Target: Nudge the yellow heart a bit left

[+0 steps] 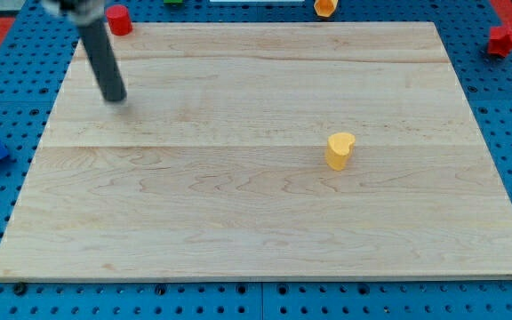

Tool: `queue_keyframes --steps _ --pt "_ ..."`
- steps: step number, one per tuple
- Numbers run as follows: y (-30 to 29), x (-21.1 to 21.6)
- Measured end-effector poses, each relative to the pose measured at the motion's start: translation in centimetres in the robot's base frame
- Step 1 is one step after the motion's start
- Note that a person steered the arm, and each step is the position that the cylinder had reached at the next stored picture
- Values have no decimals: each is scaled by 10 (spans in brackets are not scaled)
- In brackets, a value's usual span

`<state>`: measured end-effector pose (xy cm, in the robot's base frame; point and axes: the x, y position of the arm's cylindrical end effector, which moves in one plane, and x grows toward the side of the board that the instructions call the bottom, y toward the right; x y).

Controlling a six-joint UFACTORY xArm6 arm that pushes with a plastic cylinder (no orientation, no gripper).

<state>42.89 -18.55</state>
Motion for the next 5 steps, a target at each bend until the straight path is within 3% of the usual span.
queue_keyframes --steps 1,2,4,5 --pt "1 145" --pt "32 105" --pt "117 -63" --pt "217 -38"
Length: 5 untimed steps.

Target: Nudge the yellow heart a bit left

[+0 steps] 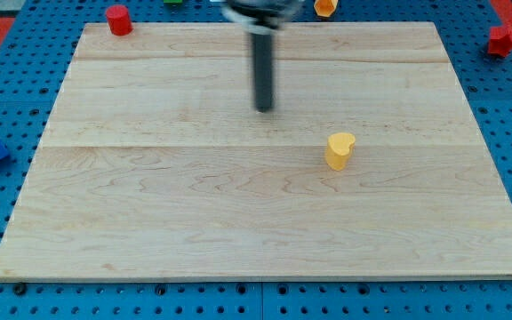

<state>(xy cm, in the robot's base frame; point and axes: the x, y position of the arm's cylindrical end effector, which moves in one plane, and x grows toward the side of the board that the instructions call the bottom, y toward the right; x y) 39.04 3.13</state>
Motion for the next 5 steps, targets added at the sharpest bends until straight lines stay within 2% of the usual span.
queue_keyframes --steps 2,4,5 --pt "-307 -39" --pt "-81 153" --pt "-69 66"
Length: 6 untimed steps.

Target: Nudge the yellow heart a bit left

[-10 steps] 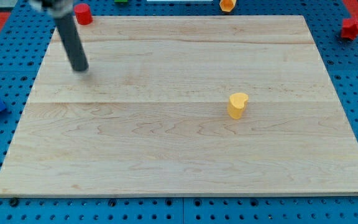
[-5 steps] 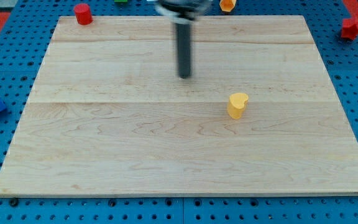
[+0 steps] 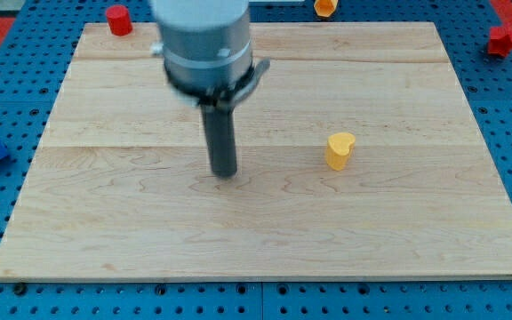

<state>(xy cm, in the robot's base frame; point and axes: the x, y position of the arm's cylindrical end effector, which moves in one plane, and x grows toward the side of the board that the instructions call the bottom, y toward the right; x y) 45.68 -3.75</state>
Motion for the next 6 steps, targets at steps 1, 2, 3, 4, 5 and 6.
queue_keyframes --steps 1,2,3,4,5,6 --pt "-47 -41" --pt "-54 84" --pt "58 142" --pt "162 59" --pt "215 -40" --pt "185 -53"
